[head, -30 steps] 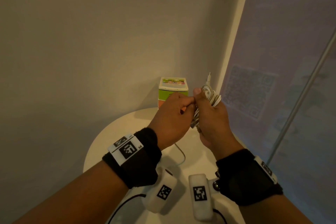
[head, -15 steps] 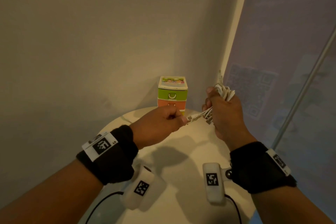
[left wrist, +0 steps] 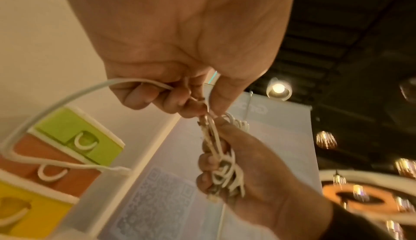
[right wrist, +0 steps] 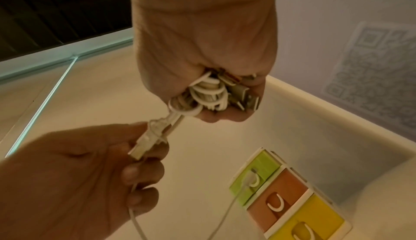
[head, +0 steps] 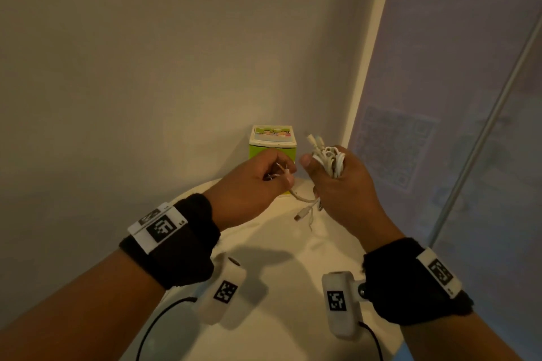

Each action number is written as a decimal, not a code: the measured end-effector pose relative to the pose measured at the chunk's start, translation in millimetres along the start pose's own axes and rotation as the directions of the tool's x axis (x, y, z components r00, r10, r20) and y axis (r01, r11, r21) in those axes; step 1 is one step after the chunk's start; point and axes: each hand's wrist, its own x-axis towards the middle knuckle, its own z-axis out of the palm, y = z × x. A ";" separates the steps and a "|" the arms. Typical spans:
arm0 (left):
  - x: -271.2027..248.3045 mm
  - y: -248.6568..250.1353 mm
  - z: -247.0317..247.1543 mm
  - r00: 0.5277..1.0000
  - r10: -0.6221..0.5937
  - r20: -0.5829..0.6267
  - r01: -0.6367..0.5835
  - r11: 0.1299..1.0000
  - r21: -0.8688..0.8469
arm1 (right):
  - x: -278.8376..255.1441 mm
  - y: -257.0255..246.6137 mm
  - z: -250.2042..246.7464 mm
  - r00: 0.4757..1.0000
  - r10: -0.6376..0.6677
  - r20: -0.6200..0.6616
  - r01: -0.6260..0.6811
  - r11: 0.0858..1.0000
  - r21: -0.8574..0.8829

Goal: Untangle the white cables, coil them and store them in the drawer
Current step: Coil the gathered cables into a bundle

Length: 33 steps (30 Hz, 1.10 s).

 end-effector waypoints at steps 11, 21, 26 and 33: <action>-8.4 1.3 10.1 0.985 0.016 0.171 -0.060 0.965 0.256 | 1.2 1.6 2.9 0.975 0.106 -0.194 -0.081 0.988 0.135; -3.6 1.7 3.2 0.988 -0.078 0.135 0.098 0.985 -0.144 | -15.1 -12.6 -2.6 0.992 -0.032 0.123 0.025 0.998 0.053; 0.1 8.0 -3.8 0.961 -0.110 0.254 0.173 0.955 -0.241 | -18.2 -13.4 0.6 0.941 -0.055 0.334 0.029 0.996 0.081; -2.8 13.4 -3.0 0.943 -0.095 0.319 0.150 0.977 -0.152 | -26.1 -16.7 7.2 0.929 -0.003 0.371 0.004 1.000 -0.002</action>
